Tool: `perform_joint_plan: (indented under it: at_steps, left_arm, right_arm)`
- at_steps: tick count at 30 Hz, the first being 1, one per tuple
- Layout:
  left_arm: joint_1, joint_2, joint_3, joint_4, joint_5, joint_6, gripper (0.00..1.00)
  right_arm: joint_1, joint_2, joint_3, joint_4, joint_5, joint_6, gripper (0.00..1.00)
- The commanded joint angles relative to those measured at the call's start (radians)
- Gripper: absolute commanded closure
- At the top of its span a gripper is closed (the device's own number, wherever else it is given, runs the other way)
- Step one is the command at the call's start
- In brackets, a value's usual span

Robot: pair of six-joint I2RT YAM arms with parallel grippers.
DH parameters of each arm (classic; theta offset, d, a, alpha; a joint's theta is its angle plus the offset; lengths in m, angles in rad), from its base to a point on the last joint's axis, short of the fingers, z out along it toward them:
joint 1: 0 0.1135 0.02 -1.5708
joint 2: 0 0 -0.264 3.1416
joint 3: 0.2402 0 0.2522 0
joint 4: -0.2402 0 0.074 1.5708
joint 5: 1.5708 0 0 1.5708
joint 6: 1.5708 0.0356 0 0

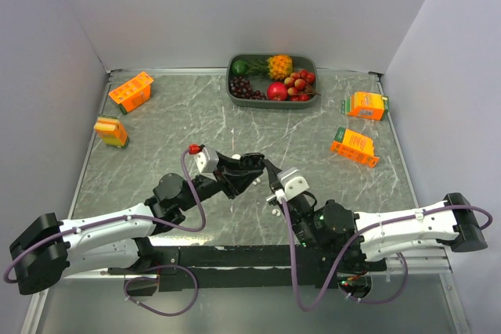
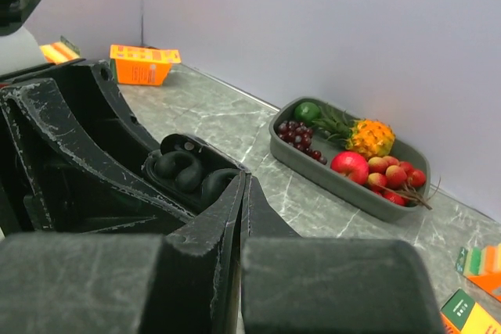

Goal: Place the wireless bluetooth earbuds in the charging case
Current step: Place the earbud in the charging case.

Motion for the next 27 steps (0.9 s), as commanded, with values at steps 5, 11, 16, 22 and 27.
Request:
perform_joint_plan:
  at_steps: [5, 11, 16, 22, 27]
  left_arm:
    - [0.004, -0.013, 0.018, 0.079, 0.039, -0.033, 0.99]
    - [0.002, -0.002, 0.006, 0.122, 0.046, -0.047, 0.99]
    - [0.004, 0.006, 0.007, 0.134, 0.054, -0.052, 0.99]
    - [0.002, 0.009, 0.004, 0.137, 0.056, -0.058, 0.99]
    - [0.002, 0.002, 0.0, 0.131, 0.049, -0.056, 0.99]
  right_arm:
    - [-0.012, 0.009, 0.021, -0.017, 0.006, 0.069, 1.0]
    - [-0.036, 0.018, 0.026, -0.023, 0.039, 0.108, 1.0]
    - [-0.049, 0.026, 0.04, -0.049, 0.05, 0.143, 1.0]
    - [-0.05, 0.046, 0.061, -0.047, 0.053, 0.158, 1.0]
    - [-0.05, 0.056, 0.072, -0.04, 0.056, 0.158, 1.0]
